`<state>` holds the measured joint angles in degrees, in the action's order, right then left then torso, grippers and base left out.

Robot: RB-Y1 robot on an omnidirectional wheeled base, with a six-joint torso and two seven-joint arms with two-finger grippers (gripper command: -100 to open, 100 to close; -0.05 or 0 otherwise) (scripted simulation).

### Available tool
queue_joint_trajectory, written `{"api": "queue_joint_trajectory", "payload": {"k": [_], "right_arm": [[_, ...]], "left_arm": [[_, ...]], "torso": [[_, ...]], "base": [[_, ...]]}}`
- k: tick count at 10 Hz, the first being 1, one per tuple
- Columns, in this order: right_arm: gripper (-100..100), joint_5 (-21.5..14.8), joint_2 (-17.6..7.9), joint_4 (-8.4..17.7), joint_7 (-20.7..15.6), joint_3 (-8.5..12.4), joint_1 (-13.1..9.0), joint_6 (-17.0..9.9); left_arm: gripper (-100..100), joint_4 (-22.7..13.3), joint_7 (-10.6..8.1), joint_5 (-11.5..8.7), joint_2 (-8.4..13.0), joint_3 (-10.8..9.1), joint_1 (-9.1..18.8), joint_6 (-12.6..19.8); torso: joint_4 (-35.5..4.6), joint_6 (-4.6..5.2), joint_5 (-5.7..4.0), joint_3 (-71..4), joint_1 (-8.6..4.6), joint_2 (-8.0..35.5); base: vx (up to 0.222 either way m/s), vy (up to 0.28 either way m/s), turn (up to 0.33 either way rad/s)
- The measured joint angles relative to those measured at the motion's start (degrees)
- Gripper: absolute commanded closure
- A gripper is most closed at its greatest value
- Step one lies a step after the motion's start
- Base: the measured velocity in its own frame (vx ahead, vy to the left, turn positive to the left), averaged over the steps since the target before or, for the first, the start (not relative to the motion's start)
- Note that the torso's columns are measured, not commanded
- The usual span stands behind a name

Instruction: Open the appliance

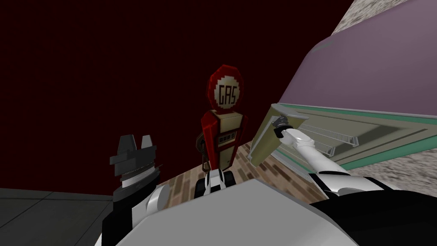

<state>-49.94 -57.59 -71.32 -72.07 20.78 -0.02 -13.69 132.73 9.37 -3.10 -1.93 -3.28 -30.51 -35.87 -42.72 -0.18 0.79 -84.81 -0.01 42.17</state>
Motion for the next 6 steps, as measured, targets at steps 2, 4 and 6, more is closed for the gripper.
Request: {"api": "queue_joint_trajectory", "payload": {"k": [2, 4, 6], "right_arm": [[0, -0.11, 0.15, 0.42, 0.03, -0.02, 0.04, 0.28], [0, -0.11, 0.21, 0.51, 0.02, -0.05, 0.11, 0.26], [0, -0.11, 0.24, 0.56, 0.01, -0.07, 0.15, 0.25]], "left_arm": [[0, 0.0, 0.0, 0.0, 0.0, 0.0, 0.0, 0.0], [0, 0.0, 0.0, 0.0, 0.0, 0.0, 0.0, 0.0], [0, 0.0, 0.0, 0.0, 0.0, 0.0, 0.0, 0.0]], "torso": [[0.29, 0.08, -0.52, 0.23, 0.16, 0.16], [0.37, 0.14, -0.69, 0.27, 0.14, 0.17], [0.39, 0.17, -0.73, 0.27, 0.1, 0.16]], "base": [[-0.001, 0.0, -0.005], [0.0, 0.0, 0.0], [0.0, 0.0, 0.0]]}}
